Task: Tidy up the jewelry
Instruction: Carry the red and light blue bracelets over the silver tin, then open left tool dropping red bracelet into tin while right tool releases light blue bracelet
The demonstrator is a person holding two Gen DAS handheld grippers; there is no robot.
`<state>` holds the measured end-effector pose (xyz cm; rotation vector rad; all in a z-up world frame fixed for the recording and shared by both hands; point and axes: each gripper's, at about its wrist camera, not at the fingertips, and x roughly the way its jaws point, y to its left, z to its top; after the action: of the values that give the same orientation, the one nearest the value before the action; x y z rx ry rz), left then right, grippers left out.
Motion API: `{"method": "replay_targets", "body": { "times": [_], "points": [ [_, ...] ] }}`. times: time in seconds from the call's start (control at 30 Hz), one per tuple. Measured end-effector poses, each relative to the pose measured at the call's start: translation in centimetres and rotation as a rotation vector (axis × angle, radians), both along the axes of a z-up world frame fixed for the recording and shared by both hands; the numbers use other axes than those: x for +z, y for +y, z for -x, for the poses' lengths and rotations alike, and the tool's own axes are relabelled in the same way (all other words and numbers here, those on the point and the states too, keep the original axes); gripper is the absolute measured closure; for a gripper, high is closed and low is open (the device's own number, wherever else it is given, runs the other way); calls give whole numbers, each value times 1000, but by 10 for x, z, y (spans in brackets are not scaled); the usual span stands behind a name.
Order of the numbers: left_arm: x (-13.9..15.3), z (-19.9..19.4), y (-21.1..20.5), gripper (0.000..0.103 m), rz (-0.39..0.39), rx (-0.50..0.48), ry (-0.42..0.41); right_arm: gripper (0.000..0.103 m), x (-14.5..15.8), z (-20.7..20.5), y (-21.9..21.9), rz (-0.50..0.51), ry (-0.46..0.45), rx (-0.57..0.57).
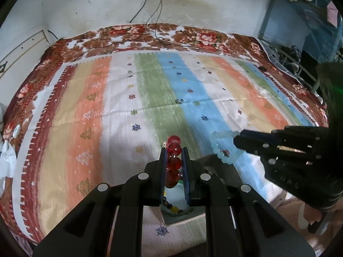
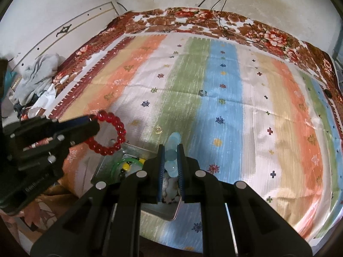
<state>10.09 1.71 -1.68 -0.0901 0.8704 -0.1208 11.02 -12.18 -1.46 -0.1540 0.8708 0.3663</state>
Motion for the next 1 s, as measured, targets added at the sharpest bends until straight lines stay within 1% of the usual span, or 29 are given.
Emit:
{"method": "replay_targets", "body": {
  "times": [0.17,0.37,0.67,0.83,0.87,0.9,0.93,0.97,1.0],
  "points": [
    [-4,12,-5,90,7,-5,4,90,0,13,-3,-17,6,16],
    [-4,22,-14,90,9,-24,0,90,-4,18,-3,-18,21,22],
    [-9,21,-18,90,-15,-37,13,90,-9,18,-2,-12,38,34],
    [-11,20,-18,90,-13,-43,24,90,-11,15,-3,-10,49,26],
    [-11,20,-18,86,-14,-44,24,85,-11,14,-4,-11,49,19],
    [-12,19,-18,79,-18,-37,23,72,-10,14,-5,-13,45,9],
    [-11,19,-16,63,-18,-30,18,65,-9,13,-6,-16,39,2],
    [-10,19,-14,59,-15,-26,13,58,-7,13,-9,-19,32,-8],
    [-10,18,-10,59,-9,-19,11,58,-7,11,-12,-22,28,-21]
  ]
}}
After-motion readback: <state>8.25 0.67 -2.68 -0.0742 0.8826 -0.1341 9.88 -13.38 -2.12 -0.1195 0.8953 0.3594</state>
